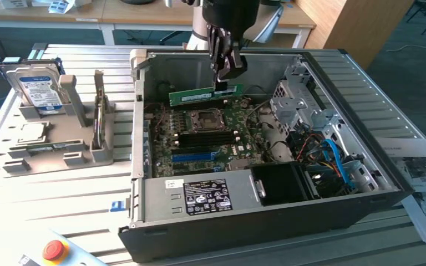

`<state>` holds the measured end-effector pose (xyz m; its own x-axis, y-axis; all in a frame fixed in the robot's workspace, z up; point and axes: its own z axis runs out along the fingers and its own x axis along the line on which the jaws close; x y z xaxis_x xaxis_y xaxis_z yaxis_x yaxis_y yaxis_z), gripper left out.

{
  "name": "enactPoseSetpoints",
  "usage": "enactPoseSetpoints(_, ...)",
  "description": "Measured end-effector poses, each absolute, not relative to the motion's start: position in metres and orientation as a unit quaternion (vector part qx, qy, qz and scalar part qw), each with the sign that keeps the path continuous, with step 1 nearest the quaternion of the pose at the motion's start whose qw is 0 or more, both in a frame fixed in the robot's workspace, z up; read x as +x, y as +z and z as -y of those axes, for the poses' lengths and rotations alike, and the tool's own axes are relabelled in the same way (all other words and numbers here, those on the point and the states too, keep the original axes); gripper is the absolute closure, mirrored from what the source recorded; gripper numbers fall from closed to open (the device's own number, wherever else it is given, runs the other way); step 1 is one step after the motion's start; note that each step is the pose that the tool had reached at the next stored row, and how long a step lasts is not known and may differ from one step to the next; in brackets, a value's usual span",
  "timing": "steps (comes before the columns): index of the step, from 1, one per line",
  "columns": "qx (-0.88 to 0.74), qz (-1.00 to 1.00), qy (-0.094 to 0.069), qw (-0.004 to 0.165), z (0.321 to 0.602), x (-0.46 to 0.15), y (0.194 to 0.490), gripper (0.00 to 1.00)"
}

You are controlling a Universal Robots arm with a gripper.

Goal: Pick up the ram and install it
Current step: 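Pick up the ram and move it above insertion slot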

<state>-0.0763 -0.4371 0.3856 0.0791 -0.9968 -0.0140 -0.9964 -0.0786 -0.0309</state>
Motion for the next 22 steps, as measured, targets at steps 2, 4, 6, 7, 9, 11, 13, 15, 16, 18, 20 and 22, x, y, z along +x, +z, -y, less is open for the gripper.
enactPoseSetpoints(2,-0.734,-0.679,-0.005,0.016,0.4371,-0.0763,0.3856,0.88)
enactPoseSetpoints(4,-0.734,-0.679,-0.005,0.016,0.4371,-0.0763,0.3856,0.88)
enactPoseSetpoints(6,-0.734,-0.679,-0.005,0.016,0.4371,-0.0763,0.3856,0.88)
enactPoseSetpoints(7,-0.734,-0.679,-0.005,0.016,0.4371,-0.0763,0.3856,0.88)
enactPoseSetpoints(9,-0.734,-0.679,-0.005,0.016,0.4371,-0.0763,0.3856,0.88)
enactPoseSetpoints(11,-0.734,-0.679,-0.005,0.016,0.4371,-0.0763,0.3856,0.88)
enactPoseSetpoints(13,-0.734,-0.679,-0.005,0.016,0.4371,-0.0763,0.3857,0.88)
enactPoseSetpoints(15,-0.734,-0.679,-0.003,0.014,0.4371,-0.0751,0.3856,0.88)
enactPoseSetpoints(16,-0.734,-0.679,-0.001,0.012,0.4371,-0.0737,0.3856,0.88)
enactPoseSetpoints(18,-0.734,-0.679,0.004,0.007,0.4372,-0.0713,0.3856,0.88)
enactPoseSetpoints(20,-0.734,-0.679,0.006,0.006,0.4373,-0.0707,0.3856,0.88)
enactPoseSetpoints(22,-0.734,-0.679,0.006,0.005,0.4372,-0.0706,0.3857,0.88)
